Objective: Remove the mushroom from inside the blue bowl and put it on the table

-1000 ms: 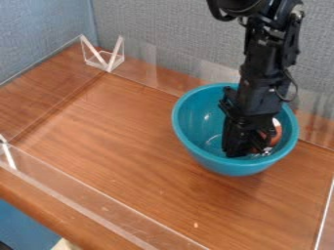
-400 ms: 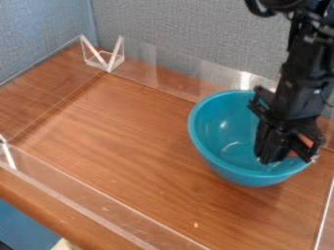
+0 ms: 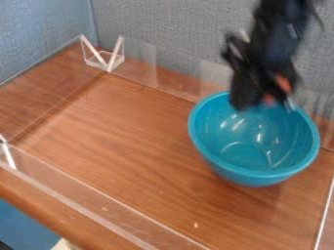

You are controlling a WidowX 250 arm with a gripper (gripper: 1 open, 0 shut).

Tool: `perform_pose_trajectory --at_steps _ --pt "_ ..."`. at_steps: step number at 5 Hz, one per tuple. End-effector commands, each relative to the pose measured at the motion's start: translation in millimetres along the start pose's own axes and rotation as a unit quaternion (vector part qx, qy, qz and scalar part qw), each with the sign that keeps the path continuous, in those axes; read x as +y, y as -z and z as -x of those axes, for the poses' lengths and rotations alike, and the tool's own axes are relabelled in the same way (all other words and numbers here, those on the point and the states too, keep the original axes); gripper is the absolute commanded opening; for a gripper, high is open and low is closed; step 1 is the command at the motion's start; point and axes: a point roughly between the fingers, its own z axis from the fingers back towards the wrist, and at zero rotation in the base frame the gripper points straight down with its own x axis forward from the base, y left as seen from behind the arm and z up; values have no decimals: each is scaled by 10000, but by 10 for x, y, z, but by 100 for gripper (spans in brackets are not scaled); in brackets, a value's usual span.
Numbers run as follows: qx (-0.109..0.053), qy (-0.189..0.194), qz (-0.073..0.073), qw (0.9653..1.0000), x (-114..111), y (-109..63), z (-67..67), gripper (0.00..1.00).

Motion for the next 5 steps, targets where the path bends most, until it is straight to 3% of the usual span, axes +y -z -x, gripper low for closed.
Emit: perform_pose_trajectory --at_steps 1,2,3,4,5 --pt "-192 -1123 -334 9929 384 -59 288 0" --pt "-115 -2135 -481 9757 809 -99 556 0" --pt "224 -2902 -541 9552 1231 134 811 0" --pt "488 -3022 -513 9506 1603 508 1015 0" --pt "503 -2943 -423 9535 1739 537 1116 0"
